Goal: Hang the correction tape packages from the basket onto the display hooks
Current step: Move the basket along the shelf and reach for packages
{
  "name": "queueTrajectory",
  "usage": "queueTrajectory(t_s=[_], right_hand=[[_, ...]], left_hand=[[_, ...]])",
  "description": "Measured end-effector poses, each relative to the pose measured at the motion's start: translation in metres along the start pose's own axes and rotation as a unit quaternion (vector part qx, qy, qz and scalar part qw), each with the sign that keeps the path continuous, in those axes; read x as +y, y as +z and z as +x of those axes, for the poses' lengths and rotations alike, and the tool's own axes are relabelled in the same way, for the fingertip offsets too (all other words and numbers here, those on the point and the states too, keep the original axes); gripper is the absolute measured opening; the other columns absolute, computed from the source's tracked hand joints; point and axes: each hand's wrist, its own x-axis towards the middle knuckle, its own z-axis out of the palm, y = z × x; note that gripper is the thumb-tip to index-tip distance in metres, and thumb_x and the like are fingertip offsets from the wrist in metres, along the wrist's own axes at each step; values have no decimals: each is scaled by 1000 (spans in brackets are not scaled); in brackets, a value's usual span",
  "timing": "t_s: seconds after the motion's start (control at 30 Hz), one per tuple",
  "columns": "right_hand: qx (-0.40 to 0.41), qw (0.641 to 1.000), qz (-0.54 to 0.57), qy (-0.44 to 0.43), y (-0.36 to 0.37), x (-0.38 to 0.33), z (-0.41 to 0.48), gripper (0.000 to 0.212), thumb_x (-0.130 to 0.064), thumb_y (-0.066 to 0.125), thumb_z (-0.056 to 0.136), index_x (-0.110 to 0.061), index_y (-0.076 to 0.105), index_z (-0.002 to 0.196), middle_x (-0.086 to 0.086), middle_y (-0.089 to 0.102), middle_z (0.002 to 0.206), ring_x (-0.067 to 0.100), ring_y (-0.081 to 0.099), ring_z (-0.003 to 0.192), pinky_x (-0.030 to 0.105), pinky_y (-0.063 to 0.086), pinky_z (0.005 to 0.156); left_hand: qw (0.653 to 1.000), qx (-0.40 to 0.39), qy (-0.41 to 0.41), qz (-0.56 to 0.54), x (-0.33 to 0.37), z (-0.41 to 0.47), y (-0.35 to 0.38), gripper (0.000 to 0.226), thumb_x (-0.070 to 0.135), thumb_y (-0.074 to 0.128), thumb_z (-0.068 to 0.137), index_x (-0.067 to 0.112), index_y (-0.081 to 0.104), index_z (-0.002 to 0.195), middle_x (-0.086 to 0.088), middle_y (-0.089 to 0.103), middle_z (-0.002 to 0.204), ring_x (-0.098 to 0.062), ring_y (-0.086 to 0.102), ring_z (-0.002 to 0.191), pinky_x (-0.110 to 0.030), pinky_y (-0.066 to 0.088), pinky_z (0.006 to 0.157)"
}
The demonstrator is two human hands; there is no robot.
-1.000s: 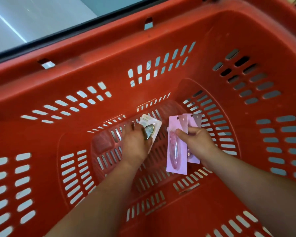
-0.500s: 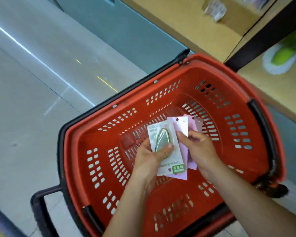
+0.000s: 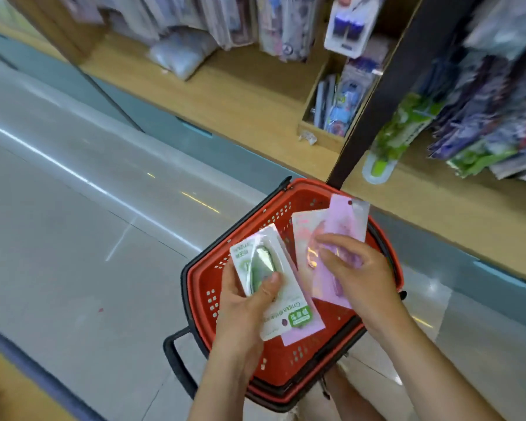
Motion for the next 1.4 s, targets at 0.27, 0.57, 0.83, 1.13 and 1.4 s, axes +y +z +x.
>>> queueTrajectory(t_s=[0.27,0.57,0.83,1.13,1.4], right_hand=[[25,988,134,-68,-37,-129,-90,108,-4,84,67,-52,25,144,-15,62,129,7,60,121,39,52,97],[65,942,302,-135,-78,-246,-219,67,-2,74,65,-15,57,128,8,73,110,21,71,89,32,57,71],[159,906,341,-192,-125,-306,-288,57,-1,76,69,-17,57,120,10,75,102,25,73,87,35,59,71],[244,842,401,-267,-219,-320,-339,60,0,74,71,-14,53,125,7,74,101,18,71,82,33,59,69],[290,860,144,-395,-369,-323,-410,36,-24,86,69,-25,65,98,-11,73,86,2,66,75,17,52,67]], left_hand=[[984,-20,139,113,93,-109,21,44,20,72,85,40,55,121,-4,72,109,-23,73,90,-44,60,67],[870,-159,364,292,167,-234,89,54,27,72,89,61,52,125,18,61,123,5,62,106,-26,54,88],[826,-357,328,288,186,-323,167,21,33,67,82,30,75,101,11,75,102,-5,70,96,-19,53,81],[734,-449,339,381,153,-379,231,17,34,60,94,24,74,95,-5,72,92,-10,63,82,-25,48,73],[517,-288,526,611,172,-432,309,32,58,45,94,32,63,88,-2,52,81,-23,51,82,-38,43,67]])
